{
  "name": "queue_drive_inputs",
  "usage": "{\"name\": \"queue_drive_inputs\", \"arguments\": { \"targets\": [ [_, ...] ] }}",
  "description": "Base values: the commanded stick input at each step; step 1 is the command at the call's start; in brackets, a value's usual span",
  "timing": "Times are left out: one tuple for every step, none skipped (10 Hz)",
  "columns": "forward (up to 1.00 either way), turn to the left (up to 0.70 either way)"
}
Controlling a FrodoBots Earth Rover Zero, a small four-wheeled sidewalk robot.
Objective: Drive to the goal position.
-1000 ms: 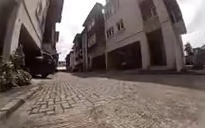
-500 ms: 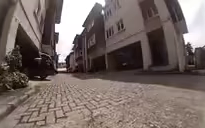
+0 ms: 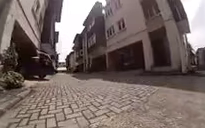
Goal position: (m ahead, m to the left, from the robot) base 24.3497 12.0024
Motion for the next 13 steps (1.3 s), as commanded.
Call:
{"name": "queue_drive_inputs", "arguments": {
  "targets": [
    [0.50,0.00],
    [0.50,0.27],
    [0.50,0.50],
    [0.50,0.50],
    [0.50,0.50],
    [0.50,0.50],
    [0.50,0.28],
    [0.50,0.00],
    [0.50,0.00],
    [0.50,0.00],
    [0.50,0.00],
    [0.50,0.00],
    [0.50,0.00]
  ]
}}
